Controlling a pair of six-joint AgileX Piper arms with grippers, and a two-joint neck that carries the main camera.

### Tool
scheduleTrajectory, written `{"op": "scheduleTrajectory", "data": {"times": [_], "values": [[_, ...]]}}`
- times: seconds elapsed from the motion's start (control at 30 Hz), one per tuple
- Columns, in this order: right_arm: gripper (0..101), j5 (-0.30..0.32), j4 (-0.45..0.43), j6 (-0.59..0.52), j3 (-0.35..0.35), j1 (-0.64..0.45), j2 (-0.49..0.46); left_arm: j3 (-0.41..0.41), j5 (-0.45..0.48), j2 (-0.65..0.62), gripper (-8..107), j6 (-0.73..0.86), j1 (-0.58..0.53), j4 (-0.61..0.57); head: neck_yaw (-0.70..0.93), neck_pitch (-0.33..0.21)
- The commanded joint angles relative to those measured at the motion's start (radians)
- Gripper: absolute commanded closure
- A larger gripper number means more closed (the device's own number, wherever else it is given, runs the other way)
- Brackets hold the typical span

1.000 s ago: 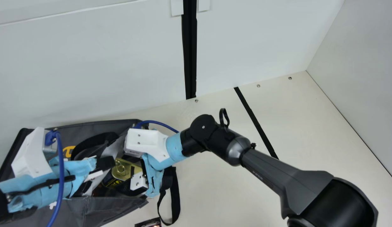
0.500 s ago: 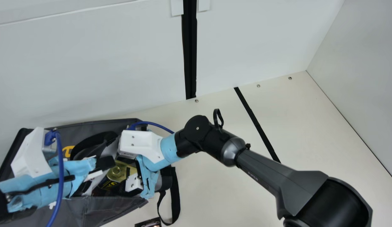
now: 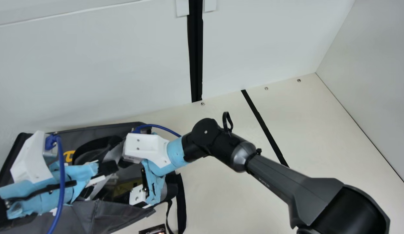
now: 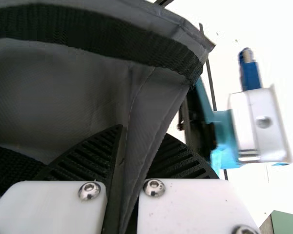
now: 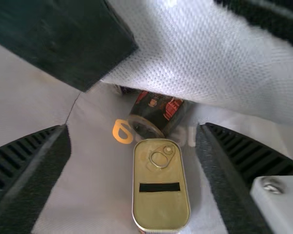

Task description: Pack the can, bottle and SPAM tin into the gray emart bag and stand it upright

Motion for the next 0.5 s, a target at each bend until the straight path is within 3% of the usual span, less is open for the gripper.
{"op": "scheduleTrajectory", "data": {"times": [0.0, 0.47], "values": [[6, 0.0, -0.005, -0.001, 0.005, -0.005, -0.006, 0.0, 0.0, 0.0, 107, 0.0, 0.0, 0.0, -0.001, -0.023], [6, 0.031, -0.017, -0.004, 0.061, -0.094, -0.088, 0.0, 0.0, 0.0, 107, 0.0, 0.0, 0.0, -0.001, -0.023]]}}
